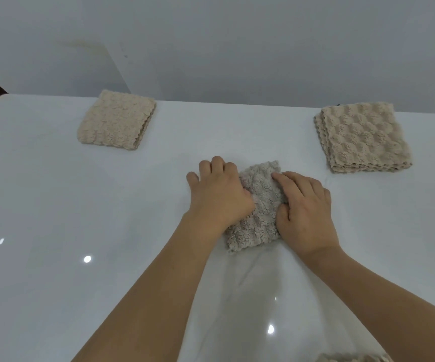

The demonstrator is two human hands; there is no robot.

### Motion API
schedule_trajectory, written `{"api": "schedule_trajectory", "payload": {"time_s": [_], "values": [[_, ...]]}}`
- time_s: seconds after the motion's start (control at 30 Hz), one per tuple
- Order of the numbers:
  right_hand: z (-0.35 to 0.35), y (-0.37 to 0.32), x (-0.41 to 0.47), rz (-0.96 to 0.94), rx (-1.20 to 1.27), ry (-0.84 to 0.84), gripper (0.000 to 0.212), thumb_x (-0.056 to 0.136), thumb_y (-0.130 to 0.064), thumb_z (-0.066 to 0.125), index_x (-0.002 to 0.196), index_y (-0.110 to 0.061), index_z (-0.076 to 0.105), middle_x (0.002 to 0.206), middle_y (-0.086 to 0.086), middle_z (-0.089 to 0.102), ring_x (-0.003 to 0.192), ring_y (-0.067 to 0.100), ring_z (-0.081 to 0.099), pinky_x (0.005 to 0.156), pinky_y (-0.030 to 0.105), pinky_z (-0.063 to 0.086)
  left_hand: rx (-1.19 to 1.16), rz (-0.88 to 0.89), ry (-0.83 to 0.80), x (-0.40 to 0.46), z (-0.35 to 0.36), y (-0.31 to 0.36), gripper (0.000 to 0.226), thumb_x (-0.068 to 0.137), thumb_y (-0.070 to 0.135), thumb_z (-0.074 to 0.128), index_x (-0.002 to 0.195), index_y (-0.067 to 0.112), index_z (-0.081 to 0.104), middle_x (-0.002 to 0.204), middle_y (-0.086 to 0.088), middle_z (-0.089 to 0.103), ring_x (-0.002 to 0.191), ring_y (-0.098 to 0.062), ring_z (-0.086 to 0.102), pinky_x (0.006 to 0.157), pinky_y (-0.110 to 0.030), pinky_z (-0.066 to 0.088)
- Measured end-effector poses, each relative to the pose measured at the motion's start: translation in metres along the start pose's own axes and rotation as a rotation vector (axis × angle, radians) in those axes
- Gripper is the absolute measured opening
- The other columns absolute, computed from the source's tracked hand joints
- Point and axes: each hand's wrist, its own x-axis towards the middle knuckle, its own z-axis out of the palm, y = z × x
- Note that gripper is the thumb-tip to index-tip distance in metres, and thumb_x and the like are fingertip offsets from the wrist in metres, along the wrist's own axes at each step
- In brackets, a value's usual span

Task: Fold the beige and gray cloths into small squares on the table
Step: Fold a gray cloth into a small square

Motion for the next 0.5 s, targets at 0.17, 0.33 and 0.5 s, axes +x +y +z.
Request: {"api": "schedule_trajectory", "payload": {"time_s": [0.17,0.33,0.5], "values": [[0.003,-0.003,0.000,0.110,-0.047,0.078,0.054,0.073,-0.026,0.039,0.122,-0.013,0.055,0.114,0.005,0.056,0.102,0.025,0.046,0.087,0.039,0.032,0.023,0.070,-0.157,0.008,-0.020,0.010,0.037,0.080,0.029,0.055,0.106,0.012,0.035,0.084,-0.001,0.055,0.080,-0.020,0.052,0.076,-0.036,0.037],[0.003,-0.002,-0.001,0.180,-0.054,0.081,0.023,0.077,-0.034,0.043,0.084,-0.017,0.057,0.088,0.000,0.049,0.082,0.022,0.042,0.076,0.038,0.031,-0.517,-0.150,-0.365,0.006,-0.028,-0.005,0.030,0.089,0.044,0.048,0.084,0.016,0.055,0.084,0.000,0.060,0.073,-0.018,0.057,0.066,-0.032,0.042],[-0.004,0.005,0.001,0.045,0.194,-0.025,0.039,0.086,-0.048,0.028,0.059,-0.023,0.042,0.072,-0.006,0.044,0.074,0.018,0.043,0.077,0.035,0.028,-0.774,-0.146,-0.160,-0.022,-0.030,-0.018,0.034,0.095,0.042,0.052,0.092,0.008,0.058,0.095,-0.011,0.068,0.091,-0.031,0.067,0.087,-0.046,0.052]]}}
